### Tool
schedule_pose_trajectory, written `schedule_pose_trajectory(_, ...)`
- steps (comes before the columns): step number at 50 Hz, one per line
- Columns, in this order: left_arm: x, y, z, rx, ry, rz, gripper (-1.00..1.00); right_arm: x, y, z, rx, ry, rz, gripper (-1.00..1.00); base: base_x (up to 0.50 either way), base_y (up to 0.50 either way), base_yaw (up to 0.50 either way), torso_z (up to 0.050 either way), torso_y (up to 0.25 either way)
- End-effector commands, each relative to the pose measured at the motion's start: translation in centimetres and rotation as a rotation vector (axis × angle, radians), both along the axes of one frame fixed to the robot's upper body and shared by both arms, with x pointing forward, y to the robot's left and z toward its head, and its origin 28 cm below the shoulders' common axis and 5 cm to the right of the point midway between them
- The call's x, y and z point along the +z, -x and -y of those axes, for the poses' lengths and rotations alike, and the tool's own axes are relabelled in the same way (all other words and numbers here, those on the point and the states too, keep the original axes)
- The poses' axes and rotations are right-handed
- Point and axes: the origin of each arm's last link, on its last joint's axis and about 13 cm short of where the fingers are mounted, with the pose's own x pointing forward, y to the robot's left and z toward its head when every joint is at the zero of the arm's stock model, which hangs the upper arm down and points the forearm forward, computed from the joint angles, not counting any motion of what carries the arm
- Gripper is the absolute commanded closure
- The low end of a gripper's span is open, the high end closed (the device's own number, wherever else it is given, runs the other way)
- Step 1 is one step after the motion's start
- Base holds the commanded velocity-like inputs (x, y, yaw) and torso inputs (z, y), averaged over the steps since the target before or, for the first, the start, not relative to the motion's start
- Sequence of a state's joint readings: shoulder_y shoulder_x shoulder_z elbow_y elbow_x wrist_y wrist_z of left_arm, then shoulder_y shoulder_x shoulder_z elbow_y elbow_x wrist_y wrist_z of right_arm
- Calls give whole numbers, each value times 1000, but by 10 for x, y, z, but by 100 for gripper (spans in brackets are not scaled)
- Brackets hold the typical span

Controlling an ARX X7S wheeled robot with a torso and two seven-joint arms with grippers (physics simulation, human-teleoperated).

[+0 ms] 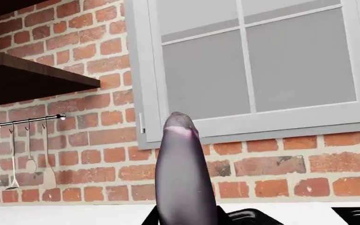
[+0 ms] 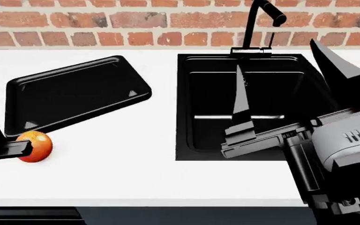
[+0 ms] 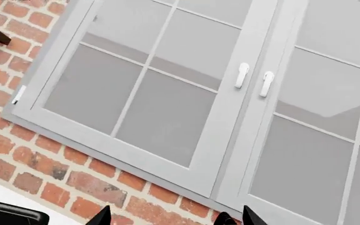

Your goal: Pick up the fruits and vegetables and place them in the sink. Turn on the sink faucet to wash them. Then turn the sink off and put them in the tray.

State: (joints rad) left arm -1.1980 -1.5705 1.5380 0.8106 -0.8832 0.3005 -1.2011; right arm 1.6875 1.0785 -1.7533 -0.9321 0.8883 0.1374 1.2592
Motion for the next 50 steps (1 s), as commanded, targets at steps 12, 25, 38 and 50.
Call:
schedule_pose_trajectory(12, -2, -2, -3, -17, 16, 8, 100, -17, -9, -15, 120, 3, -89, -100, 0, 500, 0, 0, 0)
schedule_pose_trajectory(25, -5, -1, -4, -30, 19, -8, 100, -18, -10, -17, 143, 10, -82, -100, 0, 500, 0, 0, 0)
schedule_pose_trajectory(38, -11, -1, -4, -46, 18, -31, 100, -21, -11, -20, 173, -14, -124, -100, 0, 500, 0, 0, 0)
schedule_pose_trajectory(50, -15, -7, -1, -73, 27, -51, 100, -18, -15, -19, 258, -239, -365, -100, 15, 208, 0, 0, 0)
